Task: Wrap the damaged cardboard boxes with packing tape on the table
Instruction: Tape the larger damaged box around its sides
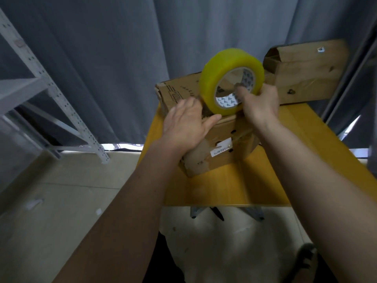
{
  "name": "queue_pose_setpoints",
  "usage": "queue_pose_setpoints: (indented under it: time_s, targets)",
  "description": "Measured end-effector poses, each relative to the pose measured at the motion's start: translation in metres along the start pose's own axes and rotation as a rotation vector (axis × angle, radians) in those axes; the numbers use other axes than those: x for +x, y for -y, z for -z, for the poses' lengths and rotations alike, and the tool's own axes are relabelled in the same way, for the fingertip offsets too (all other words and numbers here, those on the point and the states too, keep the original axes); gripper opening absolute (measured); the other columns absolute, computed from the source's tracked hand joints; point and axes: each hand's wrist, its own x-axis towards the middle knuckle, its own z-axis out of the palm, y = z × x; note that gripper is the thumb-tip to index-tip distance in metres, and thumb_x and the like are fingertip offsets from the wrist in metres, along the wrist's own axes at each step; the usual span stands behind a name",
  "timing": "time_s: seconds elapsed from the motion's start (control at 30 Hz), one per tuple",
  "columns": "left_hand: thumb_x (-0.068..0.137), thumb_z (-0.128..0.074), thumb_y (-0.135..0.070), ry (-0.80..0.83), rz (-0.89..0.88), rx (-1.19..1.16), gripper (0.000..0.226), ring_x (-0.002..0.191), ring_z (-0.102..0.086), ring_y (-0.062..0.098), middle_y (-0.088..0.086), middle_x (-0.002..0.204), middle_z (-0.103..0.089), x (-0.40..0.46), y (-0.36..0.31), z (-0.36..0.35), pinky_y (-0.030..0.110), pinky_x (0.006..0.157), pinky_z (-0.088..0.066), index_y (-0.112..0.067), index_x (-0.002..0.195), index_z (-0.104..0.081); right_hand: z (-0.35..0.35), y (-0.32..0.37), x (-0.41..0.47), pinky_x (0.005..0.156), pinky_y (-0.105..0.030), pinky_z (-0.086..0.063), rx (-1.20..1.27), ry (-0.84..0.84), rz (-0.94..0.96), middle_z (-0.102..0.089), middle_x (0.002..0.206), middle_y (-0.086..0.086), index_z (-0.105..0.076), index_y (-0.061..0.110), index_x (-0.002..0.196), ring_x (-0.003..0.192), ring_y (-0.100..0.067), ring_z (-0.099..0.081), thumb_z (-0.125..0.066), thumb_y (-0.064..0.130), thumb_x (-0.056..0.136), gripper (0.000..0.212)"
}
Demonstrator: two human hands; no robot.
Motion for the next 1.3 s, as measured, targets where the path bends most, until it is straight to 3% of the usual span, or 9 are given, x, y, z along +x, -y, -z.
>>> queue_pose_setpoints:
  time_s: [0.13, 0.23, 0.33, 0.63, 0.7, 0.8, 0.97, 1.13, 1.3]
  targets:
    - [0.094, -0.033, -0.066, 0.051, 0.032, 0.011, 0.068, 0.130, -0.039, 0.023, 0.006, 0.137, -0.051, 0.001, -0.001, 0.002, 0.034, 0.101, -0.030, -0.014, 0.135, -0.044, 0.007, 0.000, 0.001, 0.075, -0.035, -0.046, -0.125, -0.074, 0.159, -0.071, 0.097, -0.010, -0.071, 0.016, 0.095, 0.093, -0.032, -0.063, -0.059, 0.038, 0.088, 0.026]
    - [0.093, -0.030, -0.069, 0.097, 0.028, -0.016, 0.079, 0.142, -0.026, 0.022, 0.003, 0.155, -0.033, 0.000, -0.001, 0.004, 0.036, 0.110, -0.023, -0.022, 0.155, -0.015, 0.020, -0.004, 0.012, 0.077, -0.031, -0.045, -0.033, -0.086, 0.178, -0.068, 0.094, -0.004, -0.070, 0.015, 0.099, 0.095, -0.026, -0.063, -0.058, 0.032, 0.092, 0.022]
    - [0.092, -0.028, -0.070, 0.110, 0.031, -0.005, 0.083, 0.144, -0.022, 0.021, 0.002, 0.159, -0.027, 0.000, -0.001, 0.004, 0.036, 0.112, -0.021, -0.024, 0.156, -0.002, 0.029, -0.007, 0.019, 0.079, -0.025, -0.044, 0.038, -0.083, 0.180, -0.063, 0.095, 0.004, -0.069, 0.014, 0.106, 0.096, -0.017, -0.061, -0.057, 0.029, 0.094, 0.023]
    - [0.093, -0.029, -0.068, 0.126, 0.035, -0.009, 0.082, 0.143, -0.025, 0.023, 0.003, 0.158, -0.028, 0.002, -0.002, 0.004, 0.041, 0.113, -0.021, -0.025, 0.156, 0.000, 0.046, -0.017, 0.032, 0.085, -0.045, -0.055, 0.153, -0.085, 0.144, -0.067, 0.094, 0.001, -0.063, 0.026, 0.093, 0.092, -0.018, -0.065, -0.059, 0.027, 0.088, 0.007]
    - [0.093, -0.028, -0.068, 0.149, 0.040, -0.001, 0.081, 0.143, -0.024, 0.025, 0.004, 0.158, -0.028, 0.004, -0.003, 0.006, 0.041, 0.114, -0.020, -0.026, 0.156, 0.001, 0.042, -0.020, 0.030, 0.077, -0.046, -0.057, 0.239, -0.067, 0.052, -0.068, 0.095, -0.003, -0.061, 0.029, 0.089, 0.091, -0.024, -0.067, -0.060, 0.028, 0.088, 0.001]
    - [0.093, -0.026, -0.070, 0.209, 0.066, 0.041, 0.081, 0.143, -0.023, 0.028, 0.008, 0.158, -0.026, 0.009, -0.010, 0.009, 0.043, 0.114, -0.020, -0.028, 0.155, 0.005, 0.034, -0.023, 0.030, 0.051, -0.028, -0.054, 0.369, -0.013, -0.148, -0.067, 0.083, -0.002, -0.061, 0.025, 0.081, 0.079, -0.025, -0.067, -0.067, 0.027, 0.086, 0.008]
    - [0.083, -0.023, -0.083, 0.269, 0.134, 0.206, 0.093, 0.141, -0.020, 0.039, 0.013, 0.157, -0.023, 0.028, -0.035, 0.007, 0.050, 0.111, -0.025, -0.029, 0.155, 0.002, 0.028, -0.022, 0.028, 0.084, -0.045, -0.057, 0.434, 0.048, -0.239, -0.070, 0.099, -0.008, -0.064, 0.017, 0.090, 0.094, -0.026, -0.068, -0.068, 0.027, 0.085, 0.012]
    - [0.080, -0.017, -0.086, 0.153, 0.092, 0.169, 0.096, 0.134, -0.031, 0.033, 0.014, 0.146, -0.034, 0.020, -0.031, -0.004, 0.047, 0.109, -0.027, -0.030, 0.155, 0.000, 0.039, -0.020, 0.032, 0.048, -0.030, -0.055, 0.400, 0.084, -0.070, -0.069, 0.078, 0.003, -0.063, 0.025, 0.078, 0.072, -0.017, -0.071, -0.064, 0.031, 0.091, 0.015]
    - [0.079, -0.026, -0.085, 0.140, 0.096, 0.083, 0.097, 0.140, -0.031, 0.031, 0.010, 0.154, -0.033, 0.023, -0.029, -0.003, 0.050, 0.117, -0.021, -0.032, 0.155, 0.002, 0.047, -0.029, 0.038, 0.047, -0.030, -0.055, 0.525, 0.049, -0.242, -0.067, 0.085, -0.005, -0.056, 0.022, 0.084, 0.067, -0.020, -0.071, -0.062, 0.032, 0.091, 0.014]
